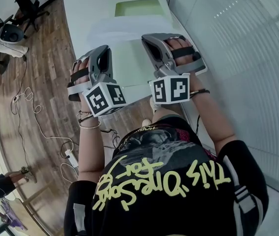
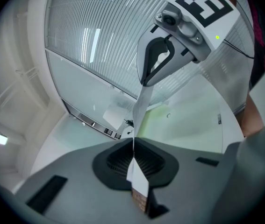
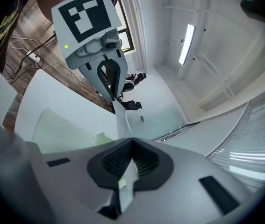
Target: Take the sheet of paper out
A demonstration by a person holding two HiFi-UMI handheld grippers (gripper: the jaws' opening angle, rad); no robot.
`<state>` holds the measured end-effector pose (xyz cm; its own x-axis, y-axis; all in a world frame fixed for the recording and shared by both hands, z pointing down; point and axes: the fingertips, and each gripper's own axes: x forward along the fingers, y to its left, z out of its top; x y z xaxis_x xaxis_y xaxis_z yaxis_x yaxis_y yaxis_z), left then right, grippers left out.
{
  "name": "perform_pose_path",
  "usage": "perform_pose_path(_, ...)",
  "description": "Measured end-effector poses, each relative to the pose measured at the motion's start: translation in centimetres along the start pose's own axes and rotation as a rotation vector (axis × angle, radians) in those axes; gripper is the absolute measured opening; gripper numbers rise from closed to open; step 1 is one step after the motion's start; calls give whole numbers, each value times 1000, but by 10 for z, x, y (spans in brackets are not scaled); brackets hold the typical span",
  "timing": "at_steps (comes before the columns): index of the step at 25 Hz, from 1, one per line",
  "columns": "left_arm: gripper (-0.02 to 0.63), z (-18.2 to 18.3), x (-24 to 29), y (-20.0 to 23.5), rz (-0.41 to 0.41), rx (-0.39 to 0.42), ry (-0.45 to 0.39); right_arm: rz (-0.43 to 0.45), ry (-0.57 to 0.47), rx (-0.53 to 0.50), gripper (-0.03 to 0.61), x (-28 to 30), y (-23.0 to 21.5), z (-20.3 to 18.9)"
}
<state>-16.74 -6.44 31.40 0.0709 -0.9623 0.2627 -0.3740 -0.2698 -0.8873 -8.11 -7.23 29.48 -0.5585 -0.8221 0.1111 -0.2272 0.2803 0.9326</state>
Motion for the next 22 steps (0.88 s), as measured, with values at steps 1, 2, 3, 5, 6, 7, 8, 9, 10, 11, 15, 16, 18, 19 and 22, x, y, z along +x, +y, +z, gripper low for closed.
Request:
perform_pose_path(1, 12, 0, 0, 1, 0, 0, 0, 0, 0, -1, 6, 0, 0, 0)
perform_pose_path(2, 12, 1, 0, 1, 1, 0, 0, 0, -2, -1, 6, 0, -1, 1)
perform_pose_path(3, 12, 1, 0, 2, 2, 1, 1, -2, -3, -3, 6, -1, -1, 1)
perform_pose_path(5, 12, 0, 0, 2, 3, 1, 2, -4, -6, -5, 6, -1, -1, 1)
perform_pose_path(6, 12, 0, 0, 1, 4, 0, 2, -5, -7, -6, 6, -1, 0, 1)
perform_pose_path(7, 12, 0, 0, 1, 5, -1, 2, -5, -9, -6, 6, -1, 0, 1)
perform_pose_path(8, 12, 0, 1, 1, 6, -2, 3, -6, -11, -6, 6, -1, 0, 1)
perform_pose_path(9, 12, 0, 1, 1, 6, -3, 4, -6, -13, -6, 6, -1, -1, 2)
perform_pose_path(10, 12, -1, 1, 1, 5, -6, 4, -7, -13, -6, 6, -1, -1, 2)
perform_pose_path(11, 12, -1, 1, 1, 4, -9, 4, -7, -12, -7, 6, -1, -1, 2)
perform_pose_path(15, 12, 2, 3, -1, 1, -18, 2, -6, -10, -6, 6, -1, 0, -3)
perform_pose_path(16, 12, 2, 4, -1, 1, -19, 2, -5, -8, -6, 6, -1, 0, -3)
perform_pose_path(18, 12, 2, 2, 1, 1, -20, 0, -5, -5, -7, 6, -2, 0, -1)
perform_pose_path(19, 12, 1, 0, 1, 1, -21, -1, -6, -3, -8, 6, -3, 0, 0)
perform_pose_path(22, 12, 2, -3, 2, 0, -20, -4, -7, 2, -11, 6, -6, -1, 3)
